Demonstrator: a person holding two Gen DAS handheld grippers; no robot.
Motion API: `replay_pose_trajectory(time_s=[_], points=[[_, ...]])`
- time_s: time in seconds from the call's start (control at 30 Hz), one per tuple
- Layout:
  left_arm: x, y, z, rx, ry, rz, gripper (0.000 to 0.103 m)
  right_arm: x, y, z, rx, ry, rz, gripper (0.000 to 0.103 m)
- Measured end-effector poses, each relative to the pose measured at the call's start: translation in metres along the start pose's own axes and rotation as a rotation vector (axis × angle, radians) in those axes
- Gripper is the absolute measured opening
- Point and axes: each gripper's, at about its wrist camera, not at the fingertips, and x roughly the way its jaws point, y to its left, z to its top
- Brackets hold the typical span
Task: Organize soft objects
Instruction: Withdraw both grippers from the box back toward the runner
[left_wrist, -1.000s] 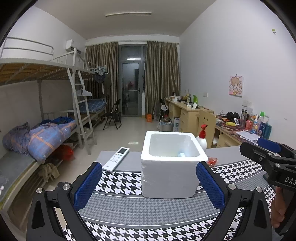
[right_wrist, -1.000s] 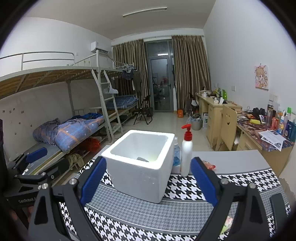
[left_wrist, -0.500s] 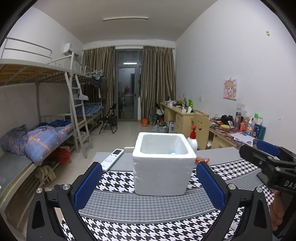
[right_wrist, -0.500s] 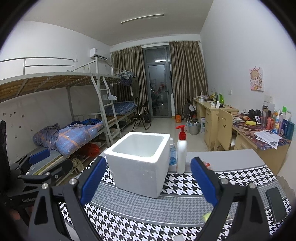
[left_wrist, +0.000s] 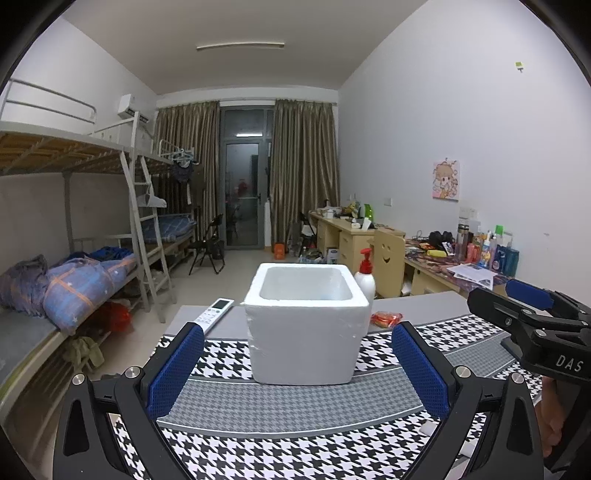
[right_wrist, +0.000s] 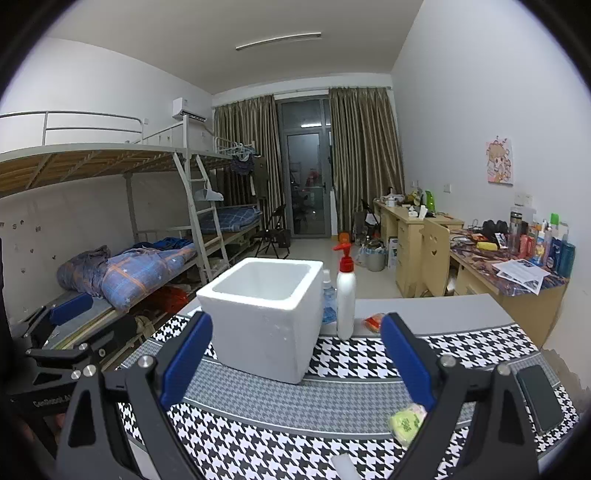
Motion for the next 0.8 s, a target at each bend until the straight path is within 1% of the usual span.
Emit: replay_pose_trajectory(time_s=[0.13, 0.2, 0.27, 0.5, 0.63, 0.8], points=[[-0.006, -0.005, -0.004, 0.000, -0.014, -0.007, 0.102, -0.005, -0.005, -0.005, 0.013, 0.000, -0.005, 0.095], [-0.007, -0.008, -0.006, 0.005, -0.010, -0.013, 0.102, -0.009, -0.007, -0.007, 0.013, -0.007, -0.024, 0.095], [-0.008, -0.012, -0.009, 0.009, -0.006, -0.014, 0.102, -0.014, -0.010, -0.010, 0.016, -0.010, -0.024, 0.095], [-0.012, -0.018, -0.017, 0.005, -0.014, -0.028, 0.102, -0.017, -0.020, -0.025, 0.041, 0.015, -0.028, 0.095], [-0.007, -0.027, -0.027, 0.004, 0.008, -0.055, 0.102, -0.017, -0.028, -0.034, 0.054, 0.028, -0.045, 0.095], [-0.001, -0.031, -0.031, -0.005, 0.032, -0.075, 0.102, -0.019, -0.039, -0.043, 0.068, 0.043, -0.067, 0.095]])
